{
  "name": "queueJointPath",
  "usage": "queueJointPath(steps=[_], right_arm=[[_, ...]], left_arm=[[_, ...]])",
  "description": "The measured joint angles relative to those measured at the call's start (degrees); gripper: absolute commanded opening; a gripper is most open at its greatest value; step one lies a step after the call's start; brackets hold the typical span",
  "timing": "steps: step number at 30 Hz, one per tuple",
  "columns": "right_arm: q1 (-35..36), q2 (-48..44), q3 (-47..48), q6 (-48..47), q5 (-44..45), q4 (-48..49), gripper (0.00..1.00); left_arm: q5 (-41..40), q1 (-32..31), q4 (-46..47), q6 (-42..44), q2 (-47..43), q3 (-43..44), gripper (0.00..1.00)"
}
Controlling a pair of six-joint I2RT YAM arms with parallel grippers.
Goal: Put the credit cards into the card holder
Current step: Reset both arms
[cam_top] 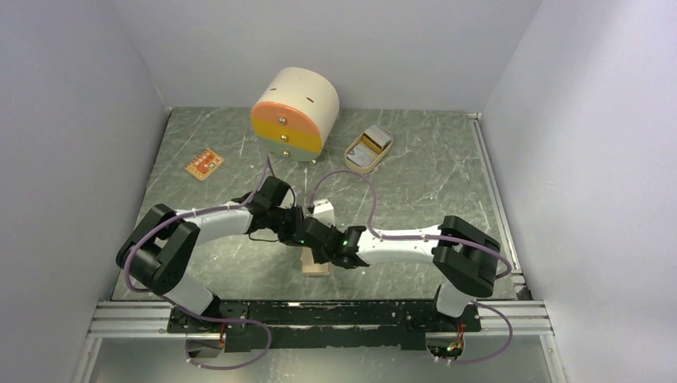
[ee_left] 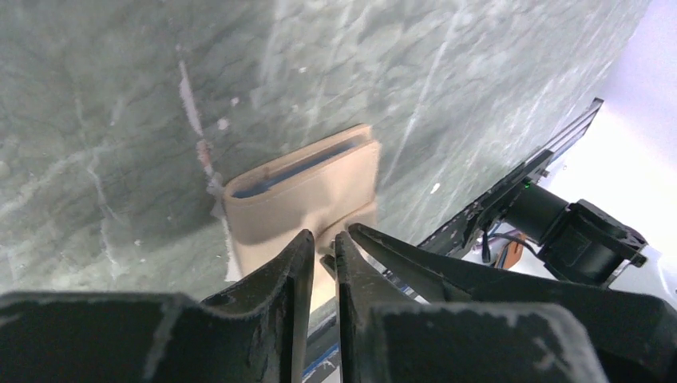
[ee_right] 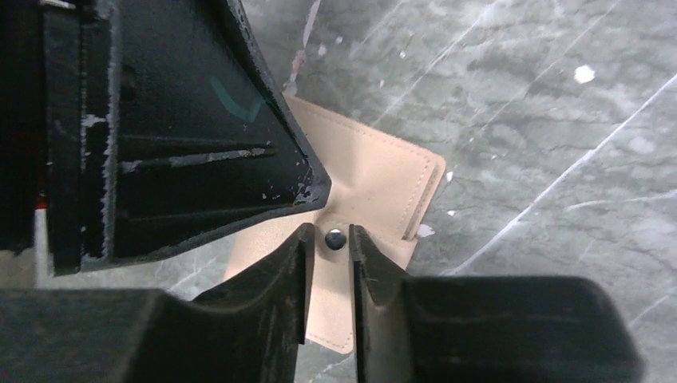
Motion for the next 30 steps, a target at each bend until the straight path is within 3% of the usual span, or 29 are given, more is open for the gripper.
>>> queueJointPath(steps=[6, 9, 10, 11, 12, 13, 18, 24, 30], right_arm=[[-3.45, -7.32, 1.20, -2.67, -0.15, -2.67, 0.34], [-4.85, -14.88, 1.20, -3.41, -0.09, -2.47, 0.44], [-4.94, -16.68, 1.16, -3.43, -0.02, -2.36, 0.54], [-4.92, -19.32, 0.76, -3.58, -0.02, -1.90, 0.72], [-4.92, -21.79, 0.20, -3.65, 0.02, -1.40, 0.97], [-4.87, -24.09, -0.59, -3.87, 0.00, -0.98, 1.00], [-4.85, -34.60, -2.51, -4.48, 1.11, -1.14, 0.99], [-4.85, -41.35, -2.51, -3.63, 4.74, -3.06, 0.99], [-4.90, -43.17, -2.49, 0.17, 9.09, -9.70, 0.99]], left_arm=[[-2.78, 0.13, -6.29, 0.66, -3.50, 7.96, 0.25], [-4.55, 0.48, -8.94, 1.31, -6.05, 12.39, 0.30], [-5.16, 0.57, -9.49, 1.60, -7.02, 13.38, 0.32], [-5.79, 0.70, -10.25, 1.88, -8.07, 14.23, 0.37], [-6.60, 0.76, -11.06, 2.14, -9.29, 14.91, 0.43], [-7.39, 0.76, -12.20, 2.54, -10.62, 15.52, 0.53], [-11.74, 0.76, -18.91, 5.88, -18.71, 20.39, 0.98], [-16.20, 0.81, -23.06, 10.60, -30.12, 25.90, 0.99], [-18.23, 0.81, -23.21, 13.03, -40.52, 20.90, 1.00]])
